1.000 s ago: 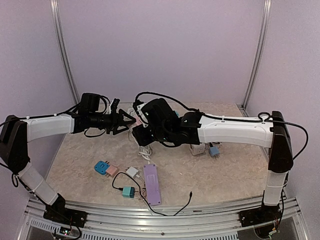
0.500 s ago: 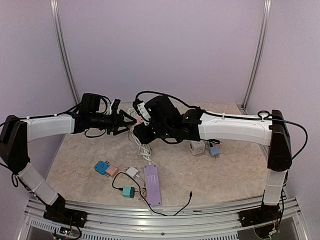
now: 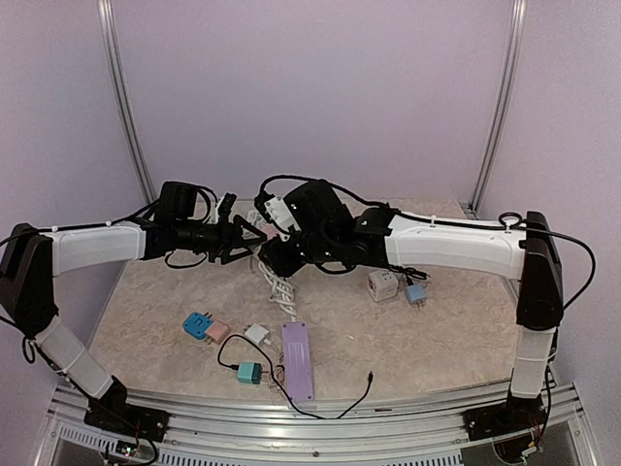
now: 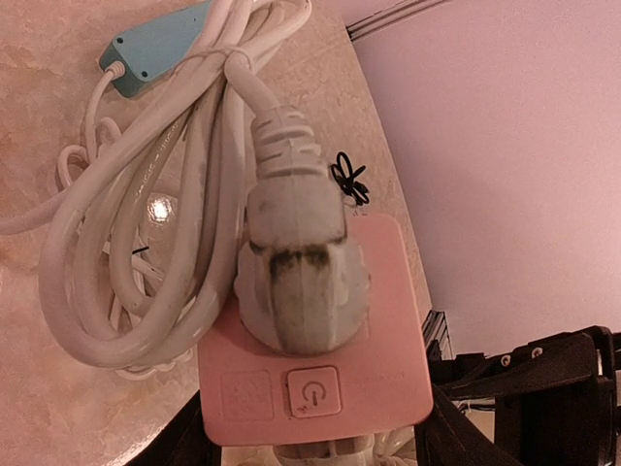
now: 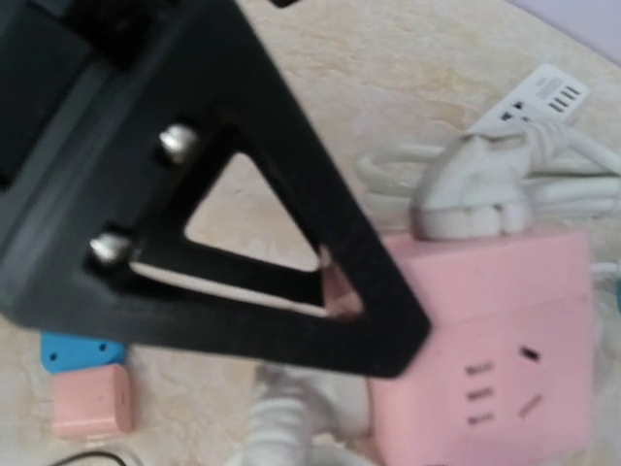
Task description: Pull the plug off the socket
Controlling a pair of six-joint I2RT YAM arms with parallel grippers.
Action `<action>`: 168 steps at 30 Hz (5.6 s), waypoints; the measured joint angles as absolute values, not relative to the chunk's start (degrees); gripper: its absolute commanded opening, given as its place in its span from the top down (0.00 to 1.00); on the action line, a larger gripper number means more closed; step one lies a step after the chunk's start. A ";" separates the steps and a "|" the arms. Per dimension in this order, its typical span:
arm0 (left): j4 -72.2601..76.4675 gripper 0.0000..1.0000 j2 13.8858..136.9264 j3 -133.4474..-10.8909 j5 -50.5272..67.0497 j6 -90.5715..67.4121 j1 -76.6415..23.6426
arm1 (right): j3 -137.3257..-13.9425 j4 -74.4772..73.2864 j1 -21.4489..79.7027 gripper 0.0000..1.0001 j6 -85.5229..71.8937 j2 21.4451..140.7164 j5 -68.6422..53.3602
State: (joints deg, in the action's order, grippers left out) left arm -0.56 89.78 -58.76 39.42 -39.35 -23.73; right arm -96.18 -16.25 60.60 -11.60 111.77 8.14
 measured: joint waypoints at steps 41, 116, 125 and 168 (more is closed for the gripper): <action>4.21 0.04 87.09 -60.49 42.59 -37.80 -24.03 | -77.23 2.76 51.33 1.00 -24.25 104.81 -12.69; 29.65 0.02 95.07 -52.23 50.83 -57.43 -30.96 | -62.78 22.74 48.51 1.00 -35.59 94.48 -34.72; 30.11 0.22 95.07 -52.23 50.30 -56.07 -31.07 | -61.89 24.01 48.51 1.00 -36.86 93.89 -35.40; -10.92 0.43 99.42 -65.36 52.60 -26.85 -27.99 | -70.76 -6.76 53.17 0.34 -9.69 90.04 -15.84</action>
